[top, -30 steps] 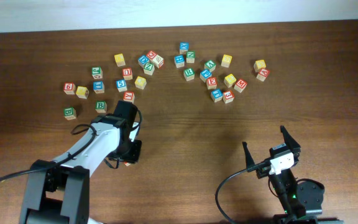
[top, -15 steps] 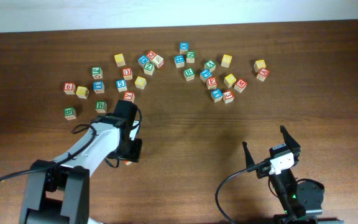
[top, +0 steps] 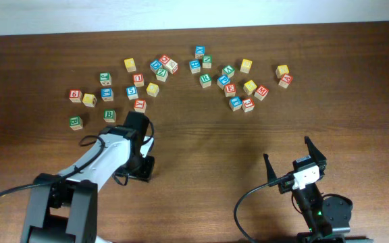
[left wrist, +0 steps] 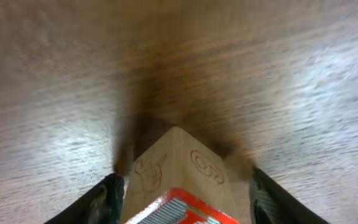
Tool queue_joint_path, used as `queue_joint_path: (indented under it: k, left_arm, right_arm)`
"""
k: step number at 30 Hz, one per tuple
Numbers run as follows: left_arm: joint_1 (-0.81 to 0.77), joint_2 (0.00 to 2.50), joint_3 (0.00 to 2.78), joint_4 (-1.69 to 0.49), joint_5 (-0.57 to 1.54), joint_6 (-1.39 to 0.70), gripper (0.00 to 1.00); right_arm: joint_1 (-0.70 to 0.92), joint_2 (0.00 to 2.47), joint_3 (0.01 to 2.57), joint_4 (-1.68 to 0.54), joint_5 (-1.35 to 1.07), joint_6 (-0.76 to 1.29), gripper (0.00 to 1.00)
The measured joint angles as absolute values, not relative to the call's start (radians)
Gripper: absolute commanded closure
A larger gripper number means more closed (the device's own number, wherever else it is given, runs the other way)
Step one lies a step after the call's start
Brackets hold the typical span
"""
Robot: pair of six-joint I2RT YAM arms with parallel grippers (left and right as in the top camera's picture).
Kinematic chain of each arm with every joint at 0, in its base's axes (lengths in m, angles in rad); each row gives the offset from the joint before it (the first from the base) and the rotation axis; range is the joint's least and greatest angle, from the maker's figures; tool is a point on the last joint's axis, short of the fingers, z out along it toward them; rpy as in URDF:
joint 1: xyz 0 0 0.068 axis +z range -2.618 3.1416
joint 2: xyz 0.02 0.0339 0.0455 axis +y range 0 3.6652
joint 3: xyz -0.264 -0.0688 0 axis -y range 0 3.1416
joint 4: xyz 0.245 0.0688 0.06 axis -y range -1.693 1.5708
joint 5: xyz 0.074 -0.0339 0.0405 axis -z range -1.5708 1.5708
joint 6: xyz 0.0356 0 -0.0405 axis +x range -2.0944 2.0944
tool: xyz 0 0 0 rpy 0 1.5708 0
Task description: Spell out ICRA
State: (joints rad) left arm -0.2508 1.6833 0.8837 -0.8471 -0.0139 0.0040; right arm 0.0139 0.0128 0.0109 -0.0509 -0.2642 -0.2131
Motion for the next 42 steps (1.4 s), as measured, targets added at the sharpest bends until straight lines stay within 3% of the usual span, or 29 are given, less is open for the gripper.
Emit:
queue_joint_path:
  k: [3,6,16,24,29,31,33,35,38,42]
  left_arm:
    - [-0.25,1.678,0.873,-0.839,-0.013,0.003,0.44]
    - [-0.255,1.671,0.867,-0.832,-0.022,-0.013,0.57]
    - [-0.259,1.659,0.865,-0.741,-0.102,-0.027,0.5]
    - [-0.259,1.659,0.864,-0.705,-0.094,-0.032,0.69]
    - [-0.259,1.66,0.863,-0.706,-0.082,-0.038,0.74]
    - [-0.259,1.66,0.863,-0.709,-0.081,-0.042,0.73]
    - [-0.259,1.66,0.863,-0.71,-0.079,-0.042,0.59]
    - [-0.259,1.66,0.863,-0.711,-0.083,-0.05,0.54]
    - [-0.254,1.659,0.863,-0.713,-0.084,-0.047,0.55]
    - [-0.254,1.659,0.863,-0.72,-0.08,-0.05,0.69]
  right_arm:
    - [0.014,0.013,0.011,-0.051,-0.265,-0.212,0.02]
    - [0.014,0.013,0.011,-0.051,-0.264,-0.213,0.01]
    - [0.014,0.013,0.011,-0.051,-0.264,-0.213,0.02]
    - [0.014,0.013,0.011,-0.051,-0.264,-0.213,0.02]
    - [0.014,0.013,0.011,-0.051,-0.264,-0.213,0.02]
    - [0.014,0.013,0.011,-0.051,-0.265,-0.213,0.02]
    - [0.014,0.013,0.011,-0.051,-0.265,-0.213,0.02]
    - [0.014,0.013,0.011,-0.051,-0.265,-0.213,0.02]
    - [0.014,0.013,0.011,-0.051,-0.265,-0.213,0.02]
    - [0.014,0.013,0.011,-0.051,-0.265,-0.213,0.02]
